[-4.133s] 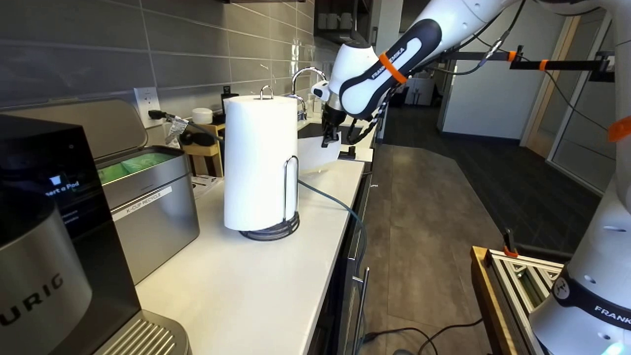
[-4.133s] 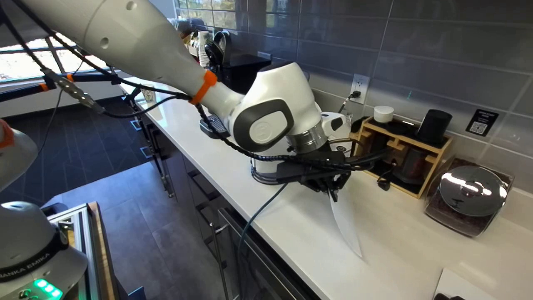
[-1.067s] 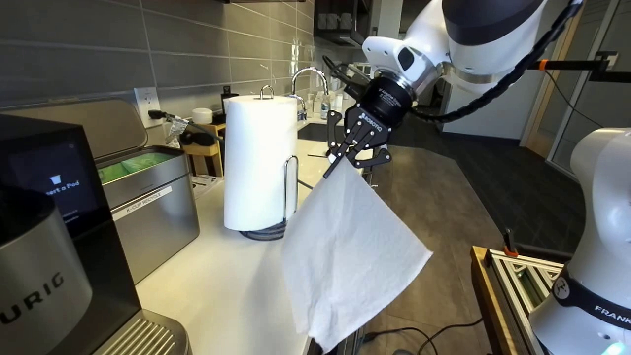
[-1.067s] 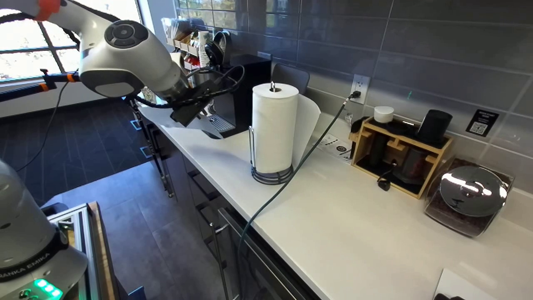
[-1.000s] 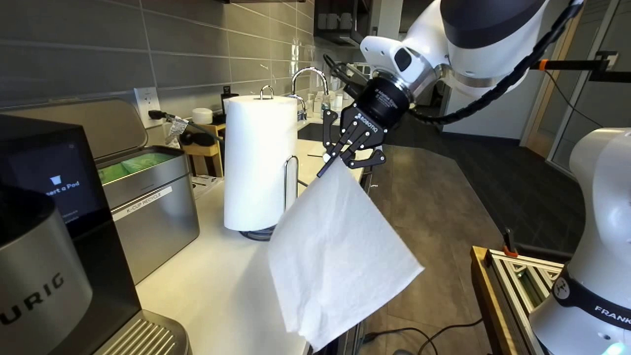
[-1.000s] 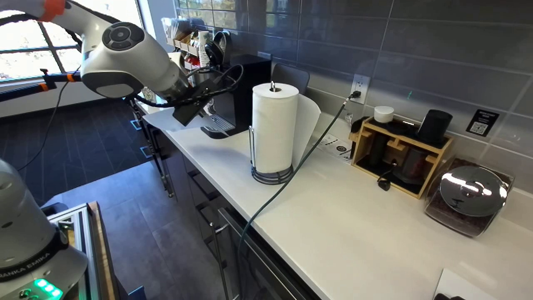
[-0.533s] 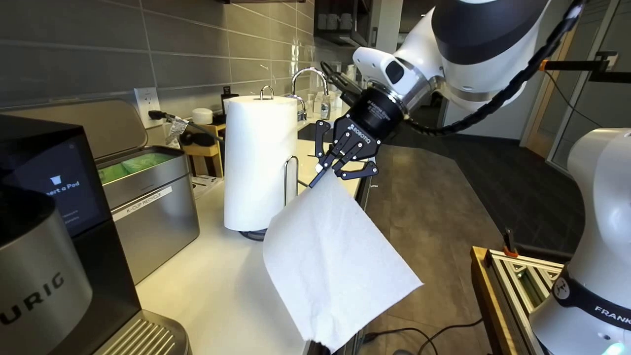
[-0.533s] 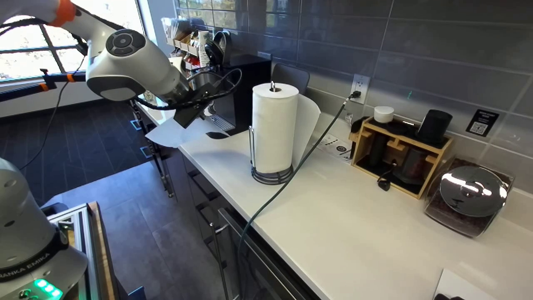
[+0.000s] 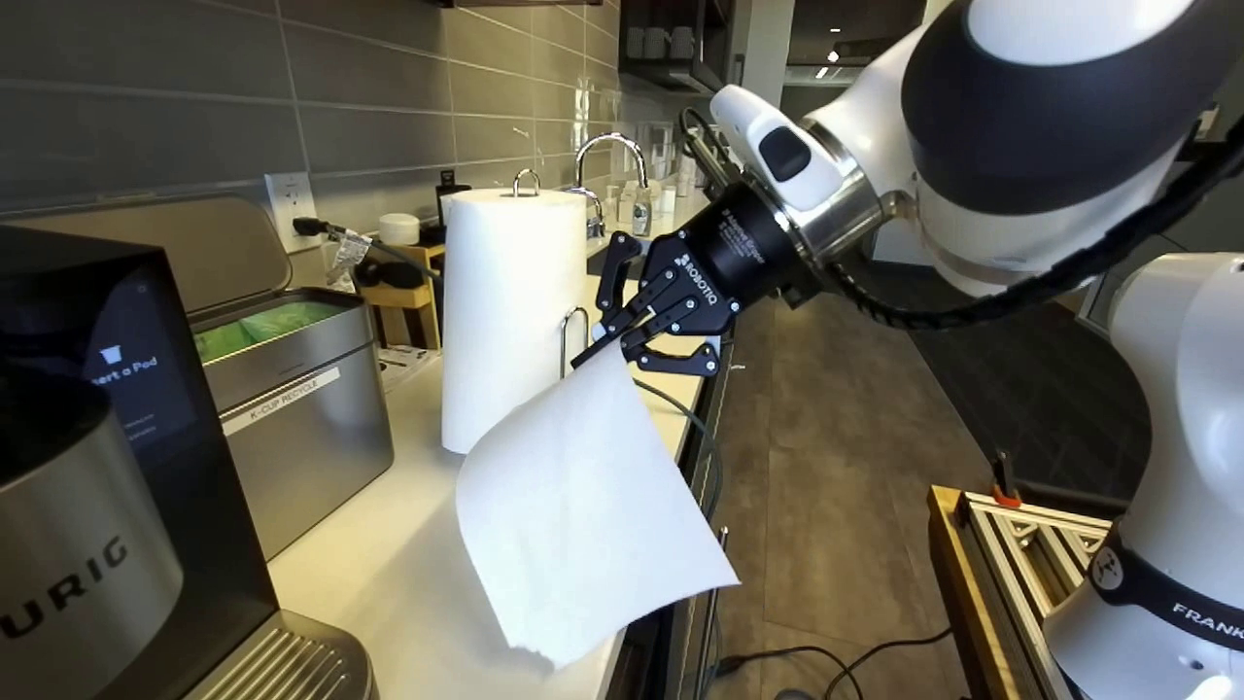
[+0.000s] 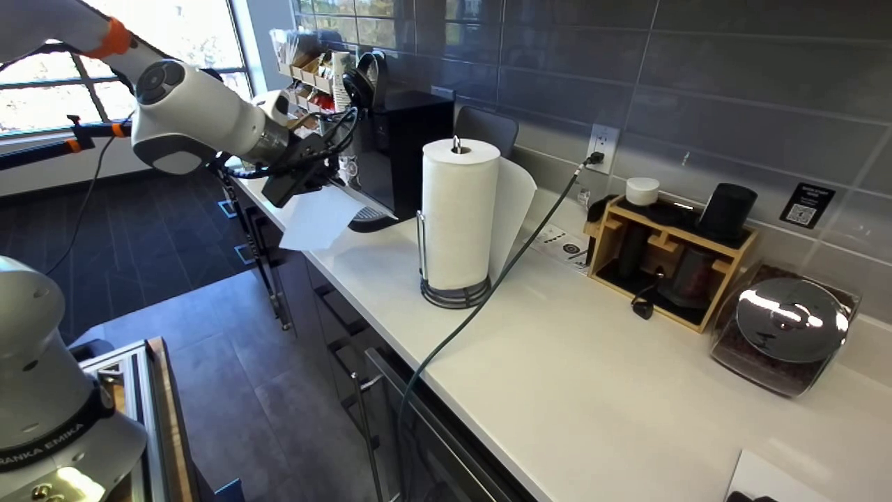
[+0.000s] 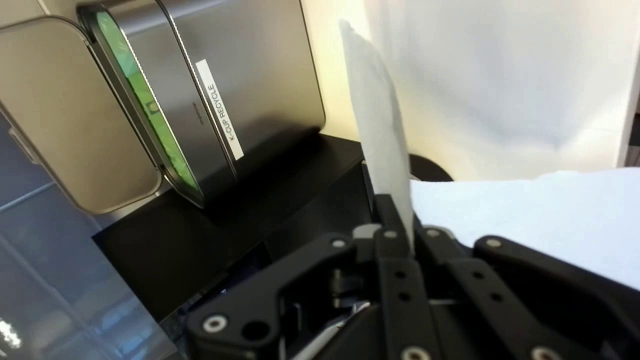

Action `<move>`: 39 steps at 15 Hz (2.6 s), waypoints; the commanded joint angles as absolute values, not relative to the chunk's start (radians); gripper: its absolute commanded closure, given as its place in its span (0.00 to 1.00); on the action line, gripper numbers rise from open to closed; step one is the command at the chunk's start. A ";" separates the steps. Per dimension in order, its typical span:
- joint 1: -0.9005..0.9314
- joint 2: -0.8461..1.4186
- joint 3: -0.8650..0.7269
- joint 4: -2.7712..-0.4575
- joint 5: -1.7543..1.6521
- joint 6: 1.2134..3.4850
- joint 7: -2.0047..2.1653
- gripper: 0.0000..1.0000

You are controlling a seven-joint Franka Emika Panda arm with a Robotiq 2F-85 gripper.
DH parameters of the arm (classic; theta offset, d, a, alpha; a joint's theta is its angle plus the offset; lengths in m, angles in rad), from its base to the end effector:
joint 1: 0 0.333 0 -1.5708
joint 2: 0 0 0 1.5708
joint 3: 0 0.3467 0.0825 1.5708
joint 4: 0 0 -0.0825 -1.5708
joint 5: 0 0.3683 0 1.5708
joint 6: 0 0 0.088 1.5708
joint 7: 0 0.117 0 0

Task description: Move the paper towel to the left, then move the roll and holder to the right

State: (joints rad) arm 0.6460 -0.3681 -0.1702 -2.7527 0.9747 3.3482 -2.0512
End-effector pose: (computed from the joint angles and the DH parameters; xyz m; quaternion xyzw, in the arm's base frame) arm 0.3788 0.0899 0.4398 0.6740 0.6069 0.3849 0.1710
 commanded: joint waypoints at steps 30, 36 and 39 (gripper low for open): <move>0.727 0.546 -0.116 -2.278 1.087 3.973 -1.879 0.73; 0.725 0.516 -0.126 -2.271 1.143 3.927 -1.976 0.29; 0.728 0.425 -0.129 -2.299 1.246 3.869 -2.121 0.07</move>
State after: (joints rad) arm 0.7100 0.5147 -0.1170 -2.2798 1.1238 3.9503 -1.9503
